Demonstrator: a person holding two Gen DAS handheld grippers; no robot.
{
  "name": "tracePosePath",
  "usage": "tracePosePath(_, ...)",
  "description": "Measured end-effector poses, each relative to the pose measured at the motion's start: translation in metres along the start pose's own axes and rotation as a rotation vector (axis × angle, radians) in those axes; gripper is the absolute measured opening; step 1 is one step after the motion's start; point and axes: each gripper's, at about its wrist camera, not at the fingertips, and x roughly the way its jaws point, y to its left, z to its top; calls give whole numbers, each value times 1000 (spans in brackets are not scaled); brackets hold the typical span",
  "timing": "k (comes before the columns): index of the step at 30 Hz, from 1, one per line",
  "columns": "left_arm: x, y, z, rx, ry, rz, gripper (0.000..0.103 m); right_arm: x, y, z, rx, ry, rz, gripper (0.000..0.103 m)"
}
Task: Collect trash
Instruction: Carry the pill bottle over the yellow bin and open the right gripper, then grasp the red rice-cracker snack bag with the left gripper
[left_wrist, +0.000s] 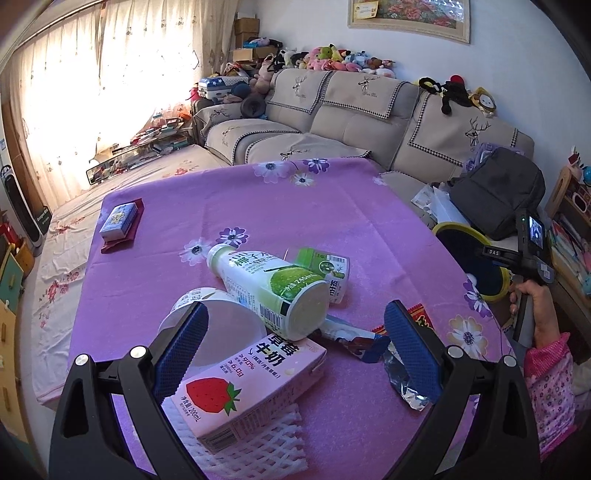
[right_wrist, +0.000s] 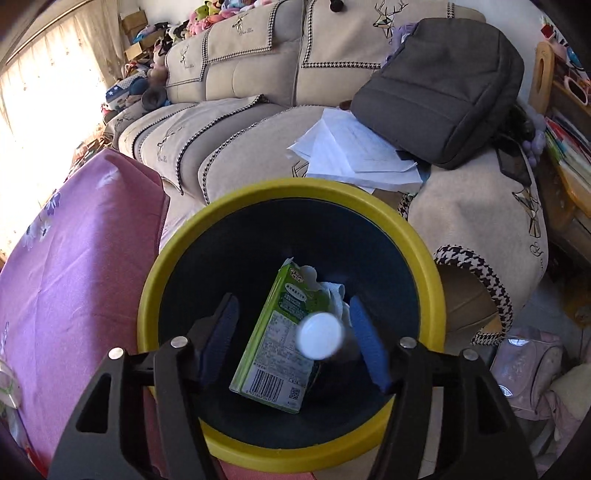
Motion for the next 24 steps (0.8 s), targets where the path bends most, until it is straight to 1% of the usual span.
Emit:
tracePosePath(3,5,-4,1,0,17,-3,95,-5,1,-5,-7,-6,13,60)
tracePosePath(5,7,-10,-1,-3,36,-29,95,-9,3,-6,-11,-5,29,62)
tracePosePath(7,10,-26,-5,29,63,-102,95,-14,6,-7,-16,-9,45,63)
tracePosePath(9,12,-48,-13,85,96,-175,95,-20,10,-9,-25,-16,57,63)
tracePosePath(11,17,-74,-24,155,151,-254,95,-28,14,-10,-39,-25,69,63)
tracePosePath(12,21,-84,-30,182,177,-272,95,-31,16,-11,-42,-31,76,63)
tracePosePath(14,29,-98,-39,214,215,-272,94,-39,18,-12,-47,-41,92,64)
tracePosePath(16,39,-105,-48,229,257,-273,91,-47,19,-14,-53,-54,101,65)
tracePosePath(18,48,-109,-55,224,293,-282,84,-53,20,-15,-60,-63,106,65)
tracePosePath(22,61,-110,-62,209,324,-287,76,-62,20,-18,-63,-77,117,65)
tracePosePath(24,65,-111,-64,200,327,-289,68,-65,21,-19,-64,-84,120,65)
